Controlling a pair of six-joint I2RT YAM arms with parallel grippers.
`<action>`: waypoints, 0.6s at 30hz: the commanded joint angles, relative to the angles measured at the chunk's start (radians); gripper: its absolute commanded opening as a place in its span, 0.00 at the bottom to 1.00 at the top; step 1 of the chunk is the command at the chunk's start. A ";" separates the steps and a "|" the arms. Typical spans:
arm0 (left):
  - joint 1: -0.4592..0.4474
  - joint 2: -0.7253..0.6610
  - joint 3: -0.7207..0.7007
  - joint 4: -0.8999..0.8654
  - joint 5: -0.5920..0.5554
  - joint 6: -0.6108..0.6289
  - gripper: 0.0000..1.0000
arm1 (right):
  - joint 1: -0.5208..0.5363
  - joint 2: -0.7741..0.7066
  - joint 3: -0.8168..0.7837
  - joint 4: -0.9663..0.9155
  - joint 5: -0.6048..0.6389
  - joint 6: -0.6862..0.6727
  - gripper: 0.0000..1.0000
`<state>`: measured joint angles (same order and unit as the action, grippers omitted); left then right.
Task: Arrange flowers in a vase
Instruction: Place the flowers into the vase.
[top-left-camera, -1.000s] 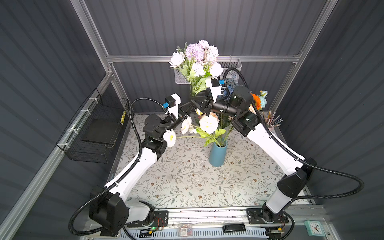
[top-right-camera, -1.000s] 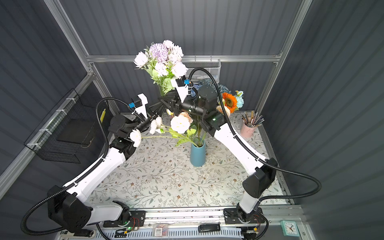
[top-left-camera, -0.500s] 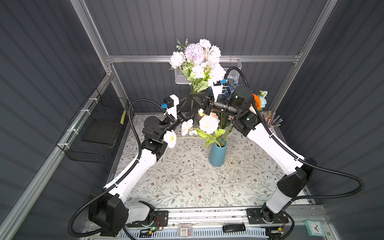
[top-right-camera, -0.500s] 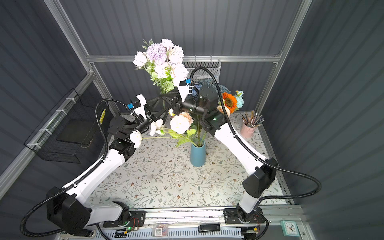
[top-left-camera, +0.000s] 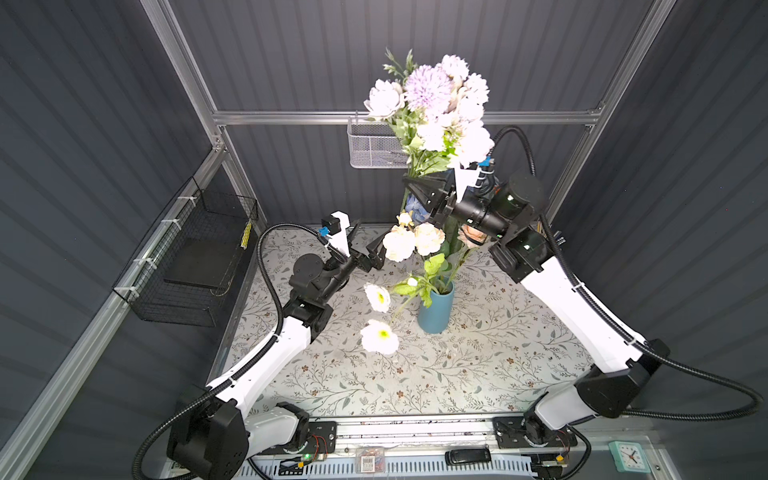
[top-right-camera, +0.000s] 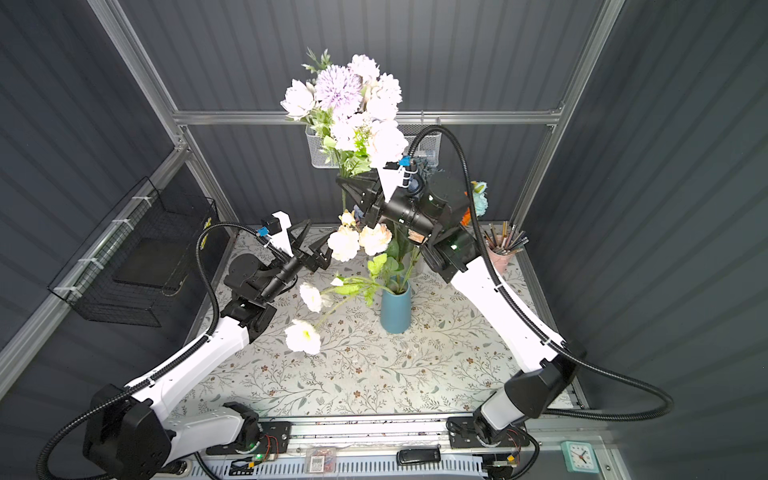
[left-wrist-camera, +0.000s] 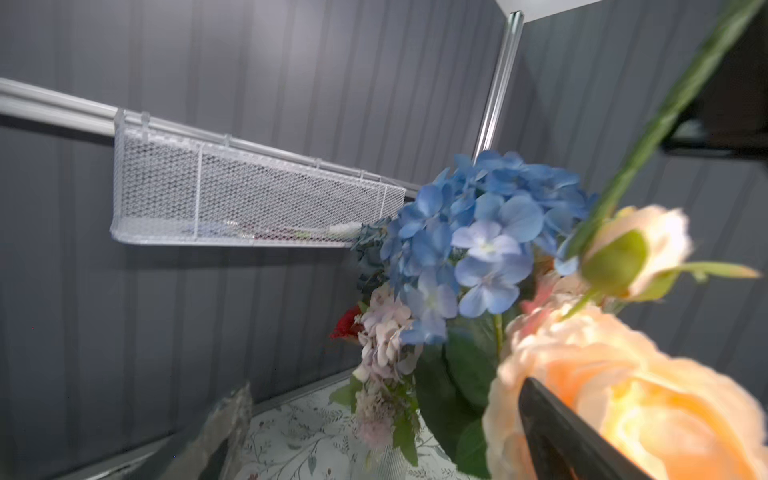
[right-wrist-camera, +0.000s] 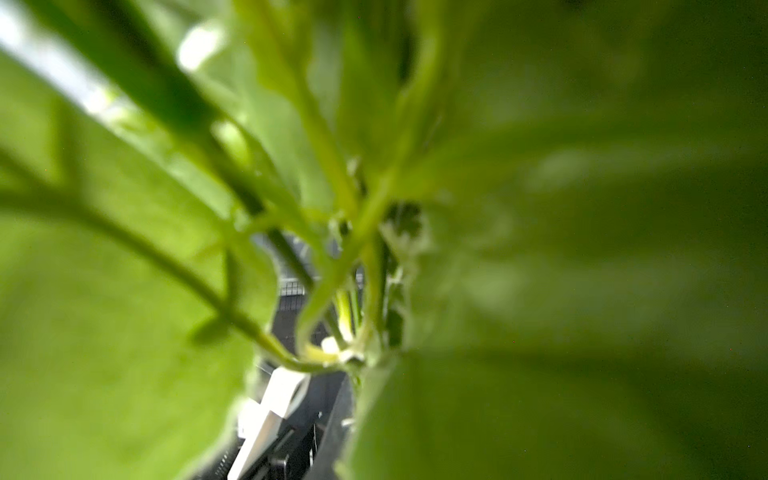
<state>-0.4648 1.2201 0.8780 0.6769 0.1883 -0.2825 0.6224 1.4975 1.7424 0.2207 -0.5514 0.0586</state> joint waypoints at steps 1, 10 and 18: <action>0.002 0.009 0.002 0.002 -0.040 -0.032 1.00 | -0.003 -0.064 -0.062 0.077 0.029 -0.035 0.00; 0.002 0.044 0.024 -0.051 -0.052 -0.032 1.00 | -0.009 -0.291 -0.273 0.138 0.115 -0.108 0.00; 0.002 0.039 0.037 -0.183 -0.119 -0.005 1.00 | -0.016 -0.476 -0.463 0.091 0.189 -0.120 0.00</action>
<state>-0.4648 1.2682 0.8799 0.5671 0.1162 -0.3012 0.6128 1.0702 1.3251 0.3058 -0.4152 -0.0517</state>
